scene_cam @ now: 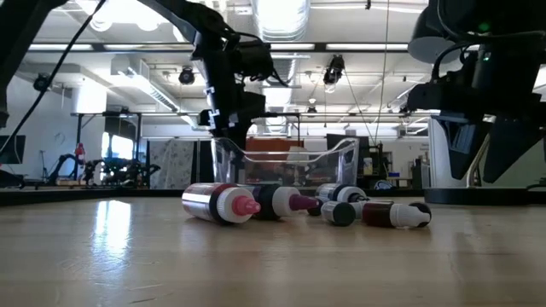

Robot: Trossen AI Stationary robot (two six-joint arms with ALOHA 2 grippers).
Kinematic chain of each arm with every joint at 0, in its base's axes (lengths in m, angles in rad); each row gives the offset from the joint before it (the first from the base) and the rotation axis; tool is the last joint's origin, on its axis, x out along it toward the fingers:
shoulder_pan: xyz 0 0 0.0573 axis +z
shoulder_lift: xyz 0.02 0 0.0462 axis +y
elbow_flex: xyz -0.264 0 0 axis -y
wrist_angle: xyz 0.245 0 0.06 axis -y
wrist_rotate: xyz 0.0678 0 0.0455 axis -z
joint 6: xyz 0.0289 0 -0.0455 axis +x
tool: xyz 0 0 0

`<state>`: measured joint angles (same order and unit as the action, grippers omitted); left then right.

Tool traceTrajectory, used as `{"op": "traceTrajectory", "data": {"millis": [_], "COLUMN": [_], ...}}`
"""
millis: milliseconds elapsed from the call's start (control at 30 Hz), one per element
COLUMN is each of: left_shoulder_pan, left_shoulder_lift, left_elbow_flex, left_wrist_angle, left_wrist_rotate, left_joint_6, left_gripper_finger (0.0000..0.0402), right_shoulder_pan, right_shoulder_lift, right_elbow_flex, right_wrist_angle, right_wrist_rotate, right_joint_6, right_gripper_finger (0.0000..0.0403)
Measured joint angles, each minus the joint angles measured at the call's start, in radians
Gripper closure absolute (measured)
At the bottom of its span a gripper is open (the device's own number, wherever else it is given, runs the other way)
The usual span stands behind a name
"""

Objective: Pick & Place food coloring
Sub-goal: Put the large blue food coloring bottle into the transparent bin, then put the large pink food coloring bottle into the transparent bin

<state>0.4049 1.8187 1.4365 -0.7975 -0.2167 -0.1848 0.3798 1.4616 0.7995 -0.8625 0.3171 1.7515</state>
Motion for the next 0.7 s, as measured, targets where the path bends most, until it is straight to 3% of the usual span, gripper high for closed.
{"op": "traceTrajectory", "data": {"millis": [433, 700], "left_shoulder_pan": [-0.011, -0.181], "left_shoulder_lift": [-0.089, -0.318], "left_elbow_flex": [0.068, 0.026], "left_wrist_angle": [-0.093, -0.122], "left_wrist_rotate": [-0.036, -0.028], "left_joint_6": [0.003, 0.108], "left_gripper_finger": [0.0251, 0.0250], "right_shoulder_pan": [0.000, 0.017], "right_shoulder_lift": [0.000, 0.004], "right_elbow_flex": [-0.002, -0.002], "right_wrist_angle": [0.015, 0.256], "right_wrist_rotate": [-0.001, -0.064], "right_joint_6": [-0.034, -0.479], "right_gripper_finger": [0.0188, 0.0188]}}
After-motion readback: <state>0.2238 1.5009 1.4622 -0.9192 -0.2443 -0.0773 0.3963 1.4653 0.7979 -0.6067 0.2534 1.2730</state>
